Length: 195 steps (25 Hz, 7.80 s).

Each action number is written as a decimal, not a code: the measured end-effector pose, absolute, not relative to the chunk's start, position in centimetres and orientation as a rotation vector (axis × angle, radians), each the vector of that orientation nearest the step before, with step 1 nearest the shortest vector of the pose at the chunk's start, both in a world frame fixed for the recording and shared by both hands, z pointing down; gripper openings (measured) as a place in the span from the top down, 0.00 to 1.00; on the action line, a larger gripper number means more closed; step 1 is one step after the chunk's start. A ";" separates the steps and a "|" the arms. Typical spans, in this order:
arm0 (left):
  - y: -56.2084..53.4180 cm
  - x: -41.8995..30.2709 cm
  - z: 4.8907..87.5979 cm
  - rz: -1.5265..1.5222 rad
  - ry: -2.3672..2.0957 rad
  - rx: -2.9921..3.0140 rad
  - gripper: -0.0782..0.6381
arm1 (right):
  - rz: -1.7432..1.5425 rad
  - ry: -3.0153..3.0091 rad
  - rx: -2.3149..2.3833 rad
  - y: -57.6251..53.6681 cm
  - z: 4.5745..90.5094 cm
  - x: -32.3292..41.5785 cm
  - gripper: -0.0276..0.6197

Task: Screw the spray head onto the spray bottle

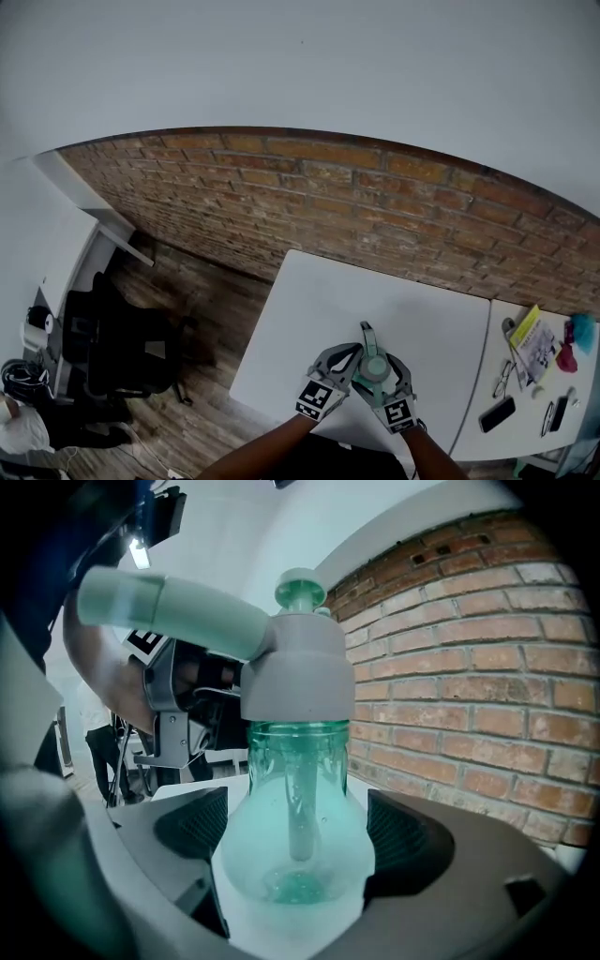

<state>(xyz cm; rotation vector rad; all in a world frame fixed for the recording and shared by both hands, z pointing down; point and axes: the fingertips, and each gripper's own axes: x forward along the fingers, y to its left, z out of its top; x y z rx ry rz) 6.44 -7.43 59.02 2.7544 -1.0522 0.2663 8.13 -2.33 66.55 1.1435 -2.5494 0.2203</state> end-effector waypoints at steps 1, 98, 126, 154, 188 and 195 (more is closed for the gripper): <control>-7.3 6.3 59.0 0.247 -1.054 2.748 0.89 | 0.221 -2.548 1.142 -2.4 66.4 8.1 0.25; 1.8 0.5 58.6 -0.033 -1.472 2.261 0.75 | 0.279 -2.494 1.633 -3.1 66.2 8.0 0.25; -2.7 -1.2 58.6 -0.004 -1.481 2.224 0.75 | 0.272 -2.460 1.662 -3.0 66.7 8.0 0.25; 0.5 3.6 61.0 0.136 -1.180 2.603 0.75 | 0.106 -2.569 1.458 5.6 52.8 12.9 0.25; -2.0 6.4 64.2 0.182 -1.136 2.763 0.54 | 0.406 -1.853 0.392 -4.1 58.6 6.3 0.43; -2.0 7.9 66.8 0.304 -0.979 2.812 0.35 | 0.394 -1.823 0.380 -4.6 59.1 6.1 0.48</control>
